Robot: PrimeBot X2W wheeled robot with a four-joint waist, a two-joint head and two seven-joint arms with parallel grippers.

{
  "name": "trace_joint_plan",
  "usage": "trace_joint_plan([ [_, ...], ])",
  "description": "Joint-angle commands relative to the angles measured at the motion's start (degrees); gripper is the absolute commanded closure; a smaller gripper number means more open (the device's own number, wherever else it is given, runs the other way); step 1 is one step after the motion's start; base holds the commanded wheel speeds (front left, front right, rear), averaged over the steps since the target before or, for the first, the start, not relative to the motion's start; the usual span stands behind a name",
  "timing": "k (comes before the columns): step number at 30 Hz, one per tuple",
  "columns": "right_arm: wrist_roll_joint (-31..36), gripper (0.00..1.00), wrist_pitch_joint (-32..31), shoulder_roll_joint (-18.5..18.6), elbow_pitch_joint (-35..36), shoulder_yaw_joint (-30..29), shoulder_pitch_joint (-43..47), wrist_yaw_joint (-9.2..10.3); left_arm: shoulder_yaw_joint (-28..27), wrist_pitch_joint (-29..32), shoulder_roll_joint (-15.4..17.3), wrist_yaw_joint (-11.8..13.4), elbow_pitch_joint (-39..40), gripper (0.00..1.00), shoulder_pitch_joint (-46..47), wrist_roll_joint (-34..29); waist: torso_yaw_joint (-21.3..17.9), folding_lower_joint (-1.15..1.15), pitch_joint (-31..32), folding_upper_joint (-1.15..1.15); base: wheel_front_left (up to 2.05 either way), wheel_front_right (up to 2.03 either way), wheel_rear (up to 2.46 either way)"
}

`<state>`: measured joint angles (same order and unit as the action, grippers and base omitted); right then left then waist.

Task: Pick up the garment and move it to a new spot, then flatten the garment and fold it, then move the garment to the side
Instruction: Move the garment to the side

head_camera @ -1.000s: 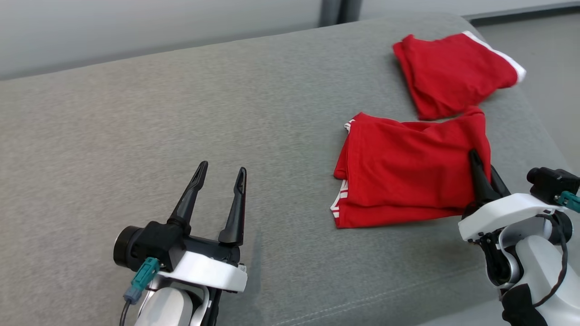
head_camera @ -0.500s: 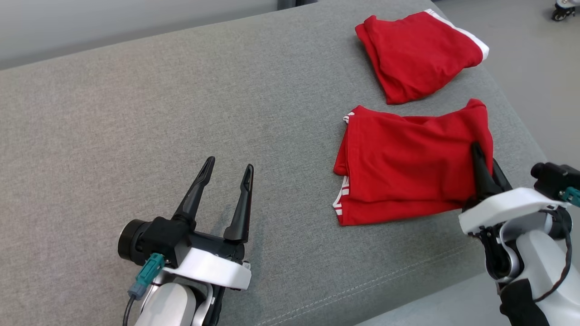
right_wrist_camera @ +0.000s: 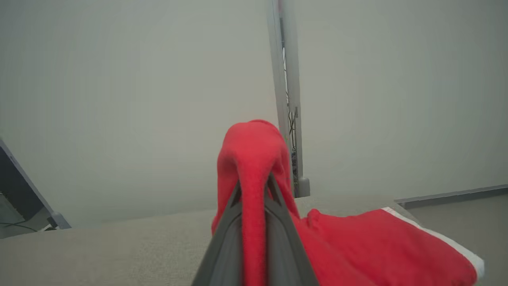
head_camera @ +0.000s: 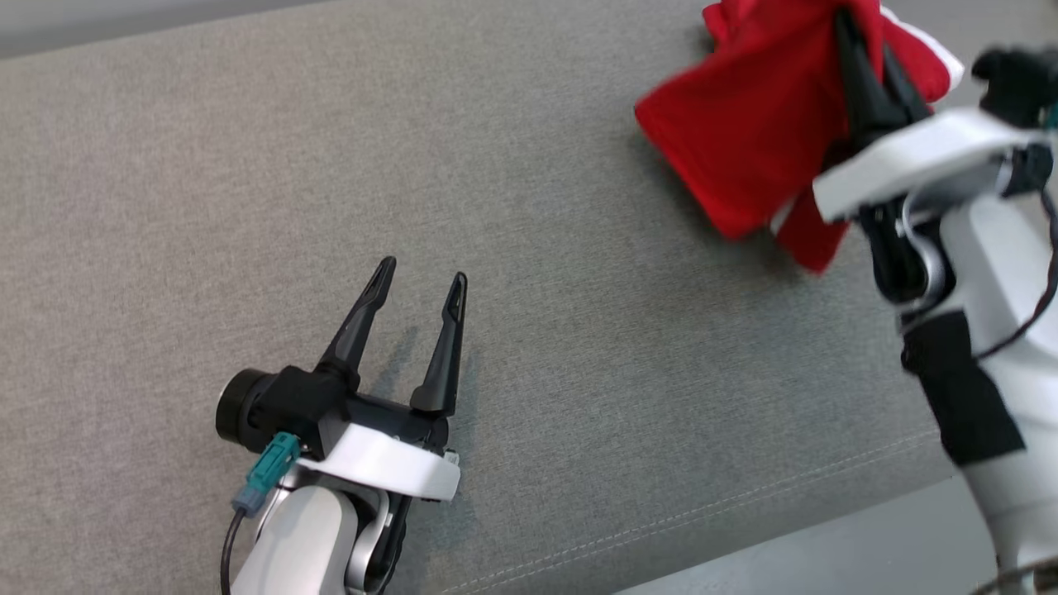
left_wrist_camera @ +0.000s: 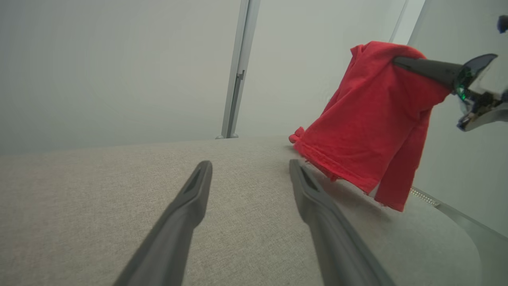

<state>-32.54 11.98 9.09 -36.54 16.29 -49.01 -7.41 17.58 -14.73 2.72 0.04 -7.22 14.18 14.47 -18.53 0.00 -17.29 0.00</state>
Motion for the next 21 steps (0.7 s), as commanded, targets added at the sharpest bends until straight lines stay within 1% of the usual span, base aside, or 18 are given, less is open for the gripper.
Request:
trace_joint_plan([
  [1, 0.17, 1.00, -0.91, 0.03, 0.44, 1.19, -3.52, -0.08, -1.42, -0.27, 0.16, -0.46, 1.54, 0.00, 2.50, 0.40, 0.78, 0.00, -1.33, 0.00, 0.00, 0.00, 0.00],
  [2, 0.11, 1.00, -2.07, -0.09, -0.94, 2.16, -7.46, -0.08, -1.32, -0.27, 0.16, -0.56, 1.57, 0.00, 3.18, 0.19, 1.37, 0.00, -2.55, 0.00, 0.00, 0.00, 0.00],
  [6, -0.31, 1.00, -2.99, -0.23, -3.64, 2.90, -14.04, -0.08, -1.47, -0.27, 0.16, -0.81, 1.42, 0.00, 4.43, -0.59, 2.31, 0.00, -4.85, 0.00, 0.00, 0.00, 0.00],
  [12, -1.94, 1.00, -4.37, 0.31, -7.80, 3.45, -19.39, -0.08, -2.63, -0.27, 0.16, -1.48, 1.33, 0.00, 5.49, -2.02, 2.52, 0.00, -7.69, 0.00, 0.00, 0.00, 0.00],
  [14, -2.43, 1.00, -4.68, 1.50, -9.36, 3.62, -19.92, -0.08, -2.83, -0.27, 0.16, -1.67, 1.42, 0.00, 5.76, -2.39, 2.54, 0.00, -8.51, 0.00, 0.00, 0.00, 0.00],
  [17, -2.33, 1.00, -3.92, 4.25, -12.26, 3.36, -20.24, -0.08, -2.79, -0.27, 0.16, -1.96, 1.62, 0.00, 6.39, -2.95, 2.76, 0.00, -9.85, 0.00, 0.00, 0.00, 0.00],
  [18, -2.33, 1.00, -3.92, 4.25, -12.26, 3.36, -20.24, -0.08, -2.79, -0.27, 0.16, -1.96, 1.62, 0.00, 6.39, -2.95, 2.76, 0.00, -9.85, 0.00, 0.00, 0.00, 0.00],
  [21, -1.78, 1.00, -2.40, 6.89, -15.55, 2.72, -20.98, -0.08, -2.76, -0.27, 0.29, -2.22, 2.10, 0.00, 7.14, -4.27, 2.79, 0.00, -11.28, 0.00, 0.00, 0.00, 0.00],
])
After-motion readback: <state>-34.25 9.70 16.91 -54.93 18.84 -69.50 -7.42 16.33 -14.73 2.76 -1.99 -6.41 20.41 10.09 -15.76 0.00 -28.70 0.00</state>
